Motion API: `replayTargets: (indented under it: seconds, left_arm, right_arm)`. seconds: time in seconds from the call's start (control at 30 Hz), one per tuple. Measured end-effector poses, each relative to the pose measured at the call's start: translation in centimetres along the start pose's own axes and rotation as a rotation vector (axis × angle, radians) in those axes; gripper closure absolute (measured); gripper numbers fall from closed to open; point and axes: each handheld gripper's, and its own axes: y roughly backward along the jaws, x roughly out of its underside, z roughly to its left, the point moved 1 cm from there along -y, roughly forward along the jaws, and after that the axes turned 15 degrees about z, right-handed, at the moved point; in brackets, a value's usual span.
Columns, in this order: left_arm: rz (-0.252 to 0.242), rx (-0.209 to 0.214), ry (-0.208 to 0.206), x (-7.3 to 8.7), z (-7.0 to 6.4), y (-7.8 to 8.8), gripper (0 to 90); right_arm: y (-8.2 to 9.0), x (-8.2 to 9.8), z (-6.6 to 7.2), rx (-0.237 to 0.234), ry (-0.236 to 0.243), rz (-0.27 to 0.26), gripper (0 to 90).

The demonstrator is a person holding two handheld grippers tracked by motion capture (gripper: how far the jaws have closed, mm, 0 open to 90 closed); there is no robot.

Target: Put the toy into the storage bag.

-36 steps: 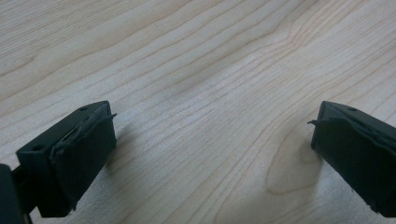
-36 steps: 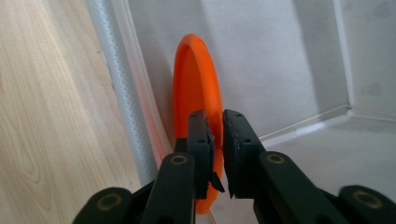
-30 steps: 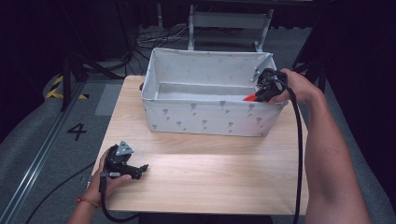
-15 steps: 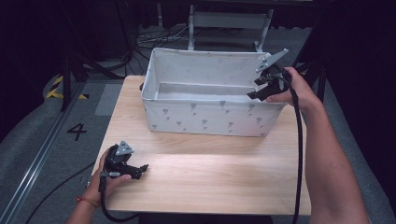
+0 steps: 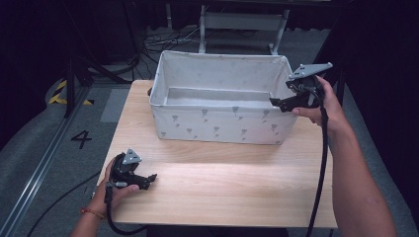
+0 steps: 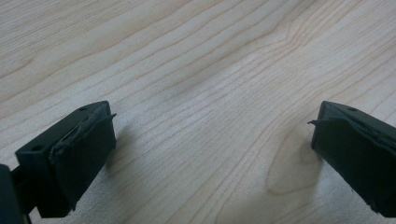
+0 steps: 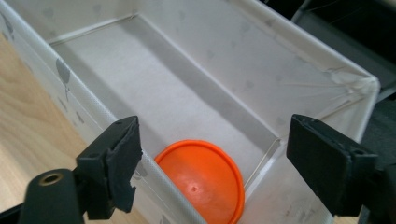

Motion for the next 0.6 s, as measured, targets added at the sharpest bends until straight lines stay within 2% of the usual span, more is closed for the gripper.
replayTargets:
  seconds: [0.17, 0.33, 0.6]
  left_arm:
    - [0.000, -0.004, 0.001, 0.0, 0.0, 0.0, 0.2]
    - [0.000, -0.005, 0.002, 0.0, 0.0, 0.0, 0.2]
    - [0.000, -0.005, 0.003, 0.0, 0.0, 0.0, 0.2]
  right_arm:
    - [1.4, 1.7, 0.4, 0.002, -0.022, -0.041, 17.6]
    - [2.4, 3.0, 0.9, 0.013, -0.022, -0.064, 17.5]
    - [3.8, 6.1, 2.4, 0.059, -0.019, -0.099, 17.7]
